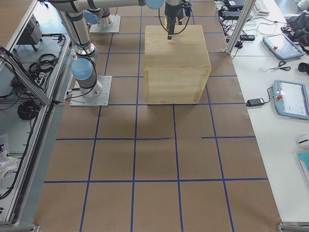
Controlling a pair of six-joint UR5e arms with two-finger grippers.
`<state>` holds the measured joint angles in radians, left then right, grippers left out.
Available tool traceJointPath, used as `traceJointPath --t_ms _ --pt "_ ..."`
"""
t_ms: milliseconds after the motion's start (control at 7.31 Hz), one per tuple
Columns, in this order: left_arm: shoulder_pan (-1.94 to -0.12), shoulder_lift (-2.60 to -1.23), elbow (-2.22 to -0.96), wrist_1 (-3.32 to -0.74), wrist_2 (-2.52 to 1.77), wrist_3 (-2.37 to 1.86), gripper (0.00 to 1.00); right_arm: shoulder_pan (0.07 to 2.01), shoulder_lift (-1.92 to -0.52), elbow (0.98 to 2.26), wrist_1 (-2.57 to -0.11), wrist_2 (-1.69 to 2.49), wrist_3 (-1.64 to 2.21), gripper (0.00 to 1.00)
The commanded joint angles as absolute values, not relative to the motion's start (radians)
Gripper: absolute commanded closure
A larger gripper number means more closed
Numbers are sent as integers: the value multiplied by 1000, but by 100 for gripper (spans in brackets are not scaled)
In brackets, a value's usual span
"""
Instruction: Open upper drawer
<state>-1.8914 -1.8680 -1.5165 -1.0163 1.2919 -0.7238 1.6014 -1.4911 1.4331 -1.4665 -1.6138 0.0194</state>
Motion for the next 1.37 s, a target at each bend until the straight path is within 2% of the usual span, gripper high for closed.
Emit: traceJointPath --t_ms 0,958,1232 --pt "-1916 -1865 -1519 -1012 1157 -724 0 1601 -1491 1433 -1466 -1614 20 0" --pt "-1917 -1934 -1519 -943 1157 -677 0 1601 -1491 1433 -1466 -1614 18 0" --pt "-1913 -1918 -1525 -943 1164 -614 0 1601 -1491 1433 -1466 -1614 18 0"
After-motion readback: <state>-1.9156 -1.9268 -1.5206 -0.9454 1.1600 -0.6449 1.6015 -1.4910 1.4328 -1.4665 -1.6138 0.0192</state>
